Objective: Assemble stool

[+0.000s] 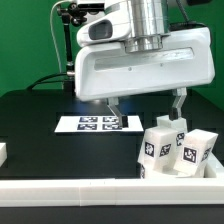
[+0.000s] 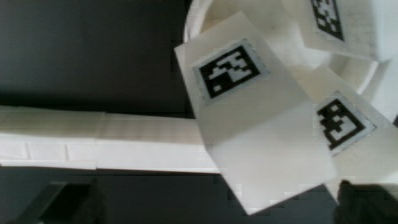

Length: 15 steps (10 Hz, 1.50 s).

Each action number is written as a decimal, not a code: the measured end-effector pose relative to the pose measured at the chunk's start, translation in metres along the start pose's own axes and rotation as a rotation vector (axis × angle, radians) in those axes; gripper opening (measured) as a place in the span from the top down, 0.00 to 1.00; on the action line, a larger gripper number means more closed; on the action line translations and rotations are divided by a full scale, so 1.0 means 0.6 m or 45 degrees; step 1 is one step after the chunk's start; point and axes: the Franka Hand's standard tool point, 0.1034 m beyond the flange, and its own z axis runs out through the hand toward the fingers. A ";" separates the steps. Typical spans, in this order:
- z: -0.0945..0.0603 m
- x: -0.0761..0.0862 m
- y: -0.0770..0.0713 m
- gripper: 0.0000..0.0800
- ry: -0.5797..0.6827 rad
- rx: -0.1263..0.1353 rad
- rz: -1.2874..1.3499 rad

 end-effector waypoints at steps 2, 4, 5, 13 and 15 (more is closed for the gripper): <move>0.013 -0.009 -0.006 0.19 -0.056 -0.023 -0.290; 0.015 -0.012 -0.002 0.19 -0.115 -0.019 -0.440; 0.015 -0.012 -0.001 0.19 -0.114 -0.020 -0.436; 0.022 -0.013 -0.010 0.32 -0.117 -0.018 -0.371; 0.023 -0.012 -0.016 0.49 -0.116 -0.016 -0.326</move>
Offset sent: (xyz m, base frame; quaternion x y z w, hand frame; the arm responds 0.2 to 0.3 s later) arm 0.0025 0.0077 -0.0041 0.0381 -0.0647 -0.2309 0.9701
